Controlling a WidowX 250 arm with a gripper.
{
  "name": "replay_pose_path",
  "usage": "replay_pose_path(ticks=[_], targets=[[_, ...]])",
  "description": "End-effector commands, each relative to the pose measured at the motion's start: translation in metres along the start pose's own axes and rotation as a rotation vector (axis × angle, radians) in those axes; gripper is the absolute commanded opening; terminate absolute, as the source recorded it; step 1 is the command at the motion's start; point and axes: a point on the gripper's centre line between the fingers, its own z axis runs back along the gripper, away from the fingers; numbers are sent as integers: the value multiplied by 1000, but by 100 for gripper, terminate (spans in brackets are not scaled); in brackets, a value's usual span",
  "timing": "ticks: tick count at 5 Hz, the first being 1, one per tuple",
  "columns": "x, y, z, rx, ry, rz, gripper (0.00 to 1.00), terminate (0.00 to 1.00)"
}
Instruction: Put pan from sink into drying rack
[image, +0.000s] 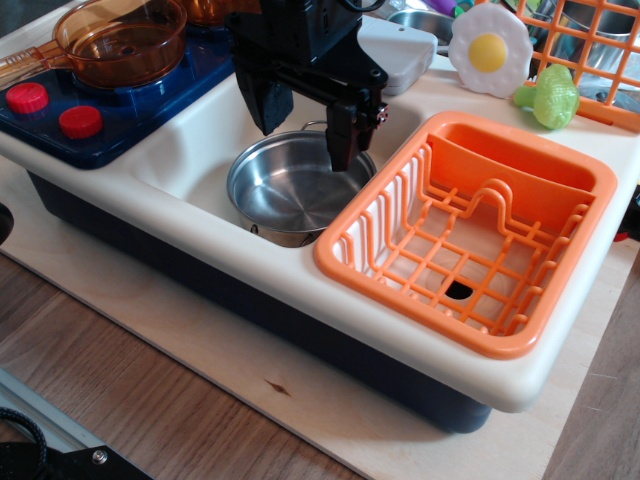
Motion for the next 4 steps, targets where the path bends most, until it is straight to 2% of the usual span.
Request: replay_pose_path(ticks=[1, 2, 4], targets=[[0, 0, 0, 0, 0, 0, 100, 0], [3, 19, -9, -36, 7, -29, 100, 0], [7, 40, -29, -21, -49, -87, 100, 0]])
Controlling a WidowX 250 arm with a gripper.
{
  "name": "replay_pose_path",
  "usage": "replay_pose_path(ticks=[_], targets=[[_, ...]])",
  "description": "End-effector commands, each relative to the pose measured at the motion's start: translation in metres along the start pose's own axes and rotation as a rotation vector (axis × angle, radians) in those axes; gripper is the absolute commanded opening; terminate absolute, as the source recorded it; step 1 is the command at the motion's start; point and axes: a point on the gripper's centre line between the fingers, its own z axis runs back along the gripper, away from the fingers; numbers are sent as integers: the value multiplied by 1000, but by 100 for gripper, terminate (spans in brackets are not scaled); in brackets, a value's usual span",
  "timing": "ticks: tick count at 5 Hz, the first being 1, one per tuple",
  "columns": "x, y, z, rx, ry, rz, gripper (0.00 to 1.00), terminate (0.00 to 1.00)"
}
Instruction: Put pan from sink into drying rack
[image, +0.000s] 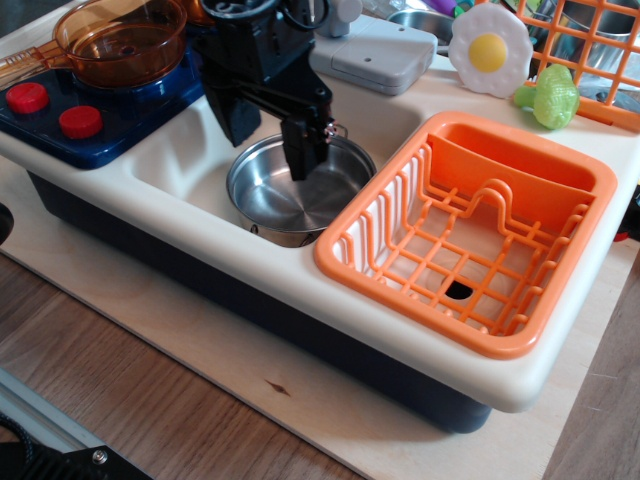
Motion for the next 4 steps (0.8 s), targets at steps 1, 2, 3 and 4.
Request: replay_pose_path(ticks=[1, 2, 3, 4], targets=[[9, 13, -5, 14, -68, -49, 100, 0], [10, 12, -16, 67, -109, -95, 100, 0], [17, 18, -22, 67, -122, -112, 100, 0], [19, 21, -28, 27, -116, -95, 100, 0]])
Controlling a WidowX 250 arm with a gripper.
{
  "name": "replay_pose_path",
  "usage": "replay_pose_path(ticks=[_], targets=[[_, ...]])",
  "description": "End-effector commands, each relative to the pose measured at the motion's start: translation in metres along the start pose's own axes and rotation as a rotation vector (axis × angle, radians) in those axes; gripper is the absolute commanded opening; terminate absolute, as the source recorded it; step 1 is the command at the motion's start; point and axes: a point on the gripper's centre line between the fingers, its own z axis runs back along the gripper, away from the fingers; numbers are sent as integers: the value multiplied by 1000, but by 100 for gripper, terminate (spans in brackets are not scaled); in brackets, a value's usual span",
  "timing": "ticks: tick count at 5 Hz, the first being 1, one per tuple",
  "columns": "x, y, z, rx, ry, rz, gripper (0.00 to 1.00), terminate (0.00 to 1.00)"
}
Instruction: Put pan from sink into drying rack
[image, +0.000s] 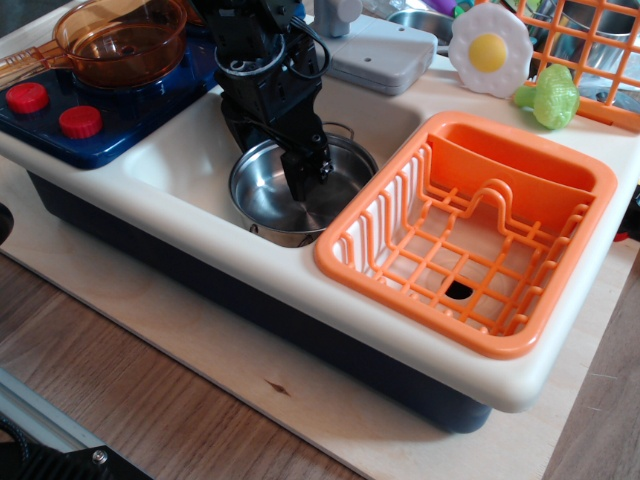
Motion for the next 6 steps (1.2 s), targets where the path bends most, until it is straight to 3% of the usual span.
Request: replay_pose_path(ticks=[1, 2, 3, 5, 6], targets=[[7, -1, 13, 4, -18, 27, 0, 0], [7, -11, 28, 42, 4, 39, 0, 0], [2, -17, 45, 121, 22, 23, 0, 0], [10, -9, 93, 194, 108, -12, 0, 0], [13, -12, 115, 270, 130, -39, 0, 0]])
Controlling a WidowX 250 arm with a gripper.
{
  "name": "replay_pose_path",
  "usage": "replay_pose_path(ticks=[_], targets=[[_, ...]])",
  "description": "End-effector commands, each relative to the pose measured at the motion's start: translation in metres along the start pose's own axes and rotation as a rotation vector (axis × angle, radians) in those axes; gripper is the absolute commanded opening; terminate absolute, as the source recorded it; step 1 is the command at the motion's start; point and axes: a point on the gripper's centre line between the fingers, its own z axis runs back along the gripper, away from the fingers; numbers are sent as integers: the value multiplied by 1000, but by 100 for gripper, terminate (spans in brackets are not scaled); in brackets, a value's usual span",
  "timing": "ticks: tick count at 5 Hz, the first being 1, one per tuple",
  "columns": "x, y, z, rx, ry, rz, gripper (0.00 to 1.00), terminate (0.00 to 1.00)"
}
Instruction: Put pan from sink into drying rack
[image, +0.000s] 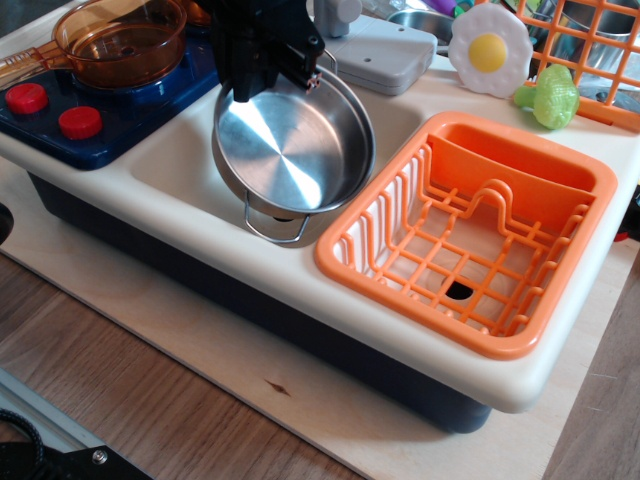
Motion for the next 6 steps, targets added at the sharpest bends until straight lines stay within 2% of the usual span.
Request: replay_pose_path(ticks=[1, 3, 4, 6], targets=[[11, 6, 51, 96, -22, -6, 0, 0], [13, -1, 73, 158, 17, -30, 0, 0], [15, -13, 73, 36, 3, -23, 0, 0], [20, -57, 53, -137, -60, -53, 0, 0]])
